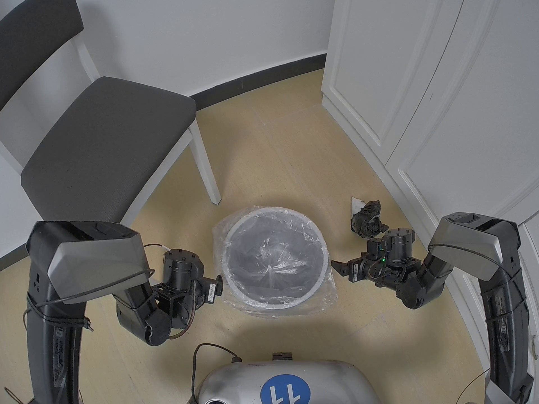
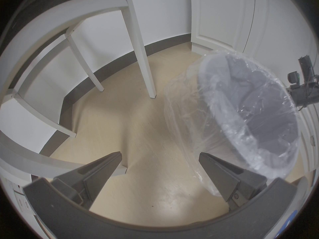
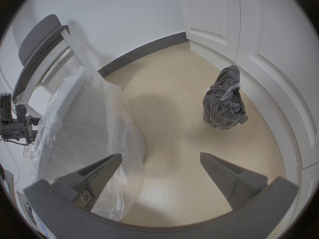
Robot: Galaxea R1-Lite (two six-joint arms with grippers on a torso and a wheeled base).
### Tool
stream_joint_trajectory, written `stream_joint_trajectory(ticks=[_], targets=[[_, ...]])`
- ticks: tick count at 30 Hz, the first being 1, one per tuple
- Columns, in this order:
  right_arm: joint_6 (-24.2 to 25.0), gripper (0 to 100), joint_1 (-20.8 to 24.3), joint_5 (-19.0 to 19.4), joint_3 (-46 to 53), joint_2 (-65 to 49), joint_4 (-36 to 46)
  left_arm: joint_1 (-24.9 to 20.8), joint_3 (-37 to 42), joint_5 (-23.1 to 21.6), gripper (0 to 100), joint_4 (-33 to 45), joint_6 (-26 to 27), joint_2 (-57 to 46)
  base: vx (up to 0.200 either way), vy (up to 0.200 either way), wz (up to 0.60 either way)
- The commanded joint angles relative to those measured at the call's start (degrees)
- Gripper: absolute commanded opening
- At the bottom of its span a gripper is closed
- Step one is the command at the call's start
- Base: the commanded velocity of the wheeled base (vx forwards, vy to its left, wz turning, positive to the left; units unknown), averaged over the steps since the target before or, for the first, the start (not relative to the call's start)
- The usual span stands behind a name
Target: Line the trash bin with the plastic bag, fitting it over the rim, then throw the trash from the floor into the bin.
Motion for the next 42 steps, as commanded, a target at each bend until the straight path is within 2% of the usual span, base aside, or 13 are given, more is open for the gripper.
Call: stream_joint_trajectory(ticks=[1, 9, 14, 20, 26, 30, 33, 34, 36, 39, 42], targets=[[0.24, 100, 0.91, 0.15, -0.42, 1.96, -0.40, 0.57, -4.14, 0.05, 100, -0.04, 0.02, 5.71, 0.000, 0.000, 0.00], [4.19, 100, 2.50, -0.11, -2.62, 4.60, -2.07, 0.40, -8.09, -0.04, 100, -0.12, -0.51, 8.61, 0.000, 0.000, 0.00], [4.19, 100, 2.85, -0.46, -2.88, 5.91, -2.24, 0.57, -9.50, -0.04, 100, -0.21, -0.59, 9.92, 0.000, 0.000, 0.00], [4.02, 100, 2.85, -0.46, -1.74, 4.95, -2.68, 0.57, -9.32, -0.12, 100, -0.74, -0.77, 10.01, 0.000, 0.000, 0.00], [3.67, 100, 2.85, -0.46, 3.71, -2.61, -2.24, 0.84, -4.49, -0.04, 100, -0.92, -1.74, 5.62, 0.000, 0.000, 0.00], [2.17, 100, 2.85, -0.46, 5.73, -5.16, -2.16, 0.84, -0.53, -0.04, 100, -1.62, -1.65, 3.07, 0.000, 0.000, 0.00], [-0.11, 100, 2.23, -0.46, 7.14, -6.39, -2.33, 0.75, 1.66, 0.05, 100, -3.90, -1.47, 2.19, 0.000, 0.000, 0.00], [-2.75, 100, 1.79, -0.46, 8.02, -7.36, -2.68, 0.84, 3.60, 0.05, 100, -5.57, -1.21, 1.31, 0.000, 0.000, 0.00], [-4.68, 100, 1.44, -0.64, 8.98, -8.59, -2.68, 0.84, 5.27, 0.14, 100, -6.28, -1.21, 0.34, 0.000, 0.000, 0.00], [-6.09, 100, 1.35, -1.26, 10.57, -10.52, -2.77, 0.66, 7.03, 0.32, 100, -7.68, -1.21, -0.54, 0.000, 0.000, 0.00], [-7.67, 100, 1.44, -1.61, 13.38, -13.86, -2.68, -0.04, 10.72, 0.32, 100, -12.17, -0.95, -1.77, 0.000, 0.000, 0.00]])
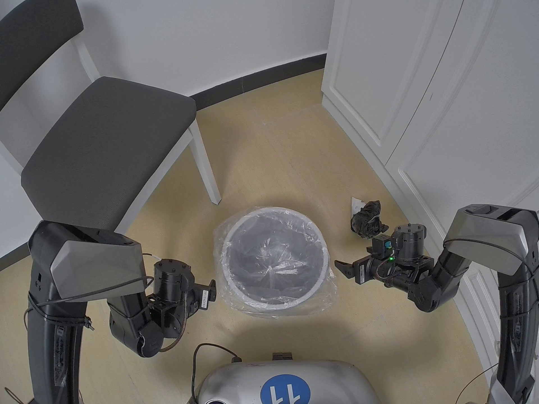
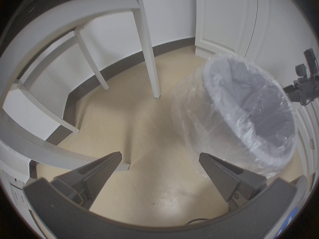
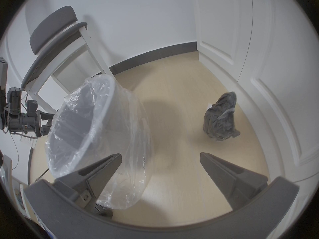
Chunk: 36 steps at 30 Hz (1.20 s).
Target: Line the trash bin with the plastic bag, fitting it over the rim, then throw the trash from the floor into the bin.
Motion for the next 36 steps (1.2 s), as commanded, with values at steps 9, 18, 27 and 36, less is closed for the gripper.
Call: stream_joint_trajectory(ticks=[9, 18, 27, 36], targets=[[-9.67, 100, -2.86, 0.56, 12.26, -10.70, -3.49, -1.62, 9.05, 0.07, 100, -5.99, 1.08, -7.94, 0.000, 0.000, 0.00], [-9.40, 100, -3.73, -0.49, 18.33, -13.96, -13.42, -5.92, 12.30, -0.02, 100, -5.99, 0.73, -15.76, 0.000, 0.000, 0.00], [-4.92, 100, 0.92, -14.38, 12.00, -12.90, -13.25, -7.42, 16.69, -0.10, 100, -9.07, 0.46, -20.33, 0.000, 0.000, 0.00], [-9.05, 100, 1.19, -16.22, 12.62, -14.57, -13.60, -7.68, 17.66, -0.63, 100, -12.94, 0.64, -22.09, 0.000, 0.000, 0.00]])
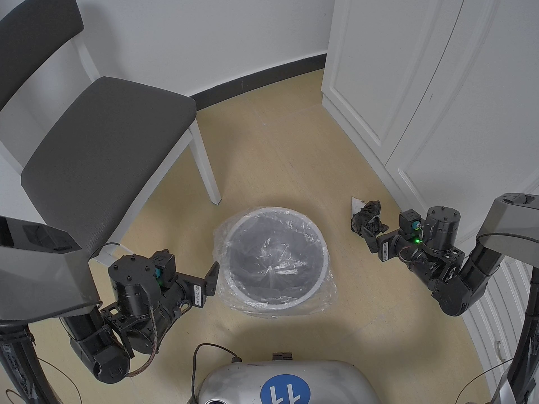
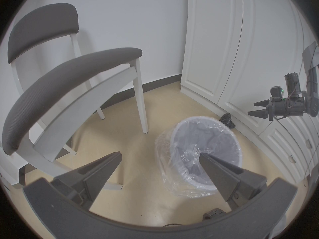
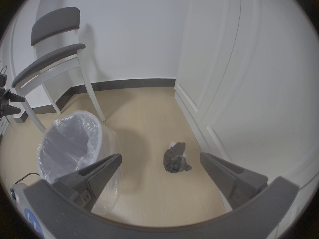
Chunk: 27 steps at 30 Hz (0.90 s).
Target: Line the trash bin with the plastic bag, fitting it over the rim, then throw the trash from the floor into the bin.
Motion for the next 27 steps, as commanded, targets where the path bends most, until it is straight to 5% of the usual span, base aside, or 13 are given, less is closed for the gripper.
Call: stream_joint_trajectory(ticks=[1, 9, 16, 19, 27], targets=[[-0.13, 100, 0.05, -0.30, 0.07, -0.76, -0.06, -0.16, 0.04, -0.06, 100, -0.07, 0.13, -2.30, 0.000, 0.000, 0.00], [9.01, 100, -0.56, -2.94, 4.20, -7.97, 3.20, -0.95, 1.45, -0.15, 100, 0.80, 0.30, -8.63, 0.000, 0.000, 0.00], [12.70, 100, -3.38, -0.57, 1.04, -19.04, 25.52, -1.74, 1.54, -0.15, 100, 0.89, 0.30, -10.74, 0.000, 0.000, 0.00], [17.19, 100, -5.13, 2.69, -4.85, -24.14, 43.27, -3.15, 0.66, -0.15, 100, 0.89, 0.21, -11.27, 0.000, 0.000, 0.00], [22.55, 100, -9.53, 5.24, -10.83, -19.66, 50.75, -3.76, -0.66, -0.32, 100, 0.72, 0.04, -12.15, 0.000, 0.000, 0.00]])
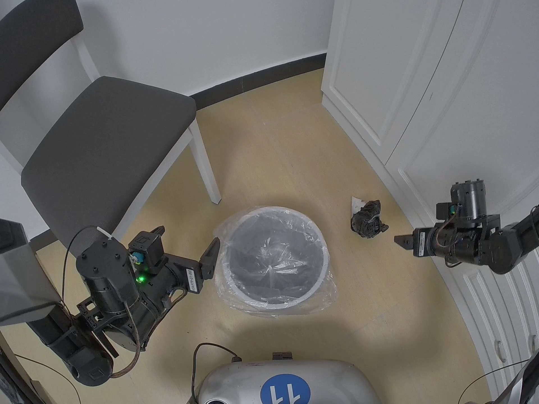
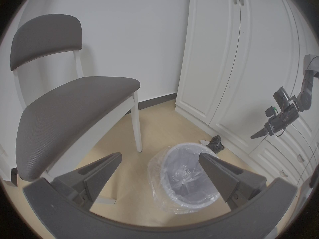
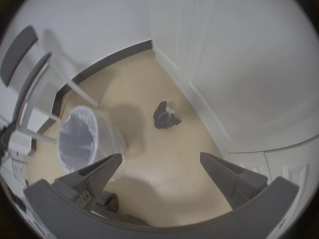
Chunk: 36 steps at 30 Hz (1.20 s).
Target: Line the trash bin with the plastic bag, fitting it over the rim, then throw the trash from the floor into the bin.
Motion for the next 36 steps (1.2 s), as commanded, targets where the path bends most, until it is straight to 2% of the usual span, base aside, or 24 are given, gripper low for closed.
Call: stream_joint_trajectory(ticks=[1, 4, 8, 13, 16, 25, 32, 36], targets=[[3.68, 100, -4.15, 1.74, -4.60, -0.38, 1.58, -1.01, -1.26, -0.14, 100, -0.41, -0.16, -1.54, 0.000, 0.000, 0.00], [3.77, 100, -5.30, 1.82, -4.69, 1.47, 1.23, -1.01, -1.26, -0.40, 100, -0.85, -0.16, -1.36, 0.000, 0.000, 0.00], [3.68, 100, -6.17, 1.82, -3.98, 3.22, -3.08, -0.83, -1.17, -1.02, 100, -0.93, -0.16, -1.71, 0.000, 0.000, 0.00], [2.89, 100, -6.70, 2.18, -4.25, 9.11, -14.59, 3.47, -2.75, -1.55, 100, -0.93, -0.16, -3.74, 0.000, 0.000, 0.00], [2.10, 100, -6.70, 2.18, -4.77, 11.93, -18.55, 5.76, -3.54, -3.13, 100, -0.93, -0.07, -5.32, 0.000, 0.000, 0.00], [0.52, 100, -6.70, 1.65, -5.74, 15.18, -19.69, 13.41, -8.29, -3.83, 100, -1.02, -0.16, -7.52, 0.000, 0.000, 0.00], [0.17, 100, -4.77, 1.39, -5.92, 15.09, -19.69, 14.37, -7.59, -3.30, 100, -1.02, -0.07, -11.12, 0.000, 0.000, 0.00], [-1.68, 100, -2.57, 1.39, -11.19, 17.11, -18.20, 16.57, -7.15, -3.48, 100, -0.93, -0.25, -11.91, 0.000, 0.000, 0.00]])
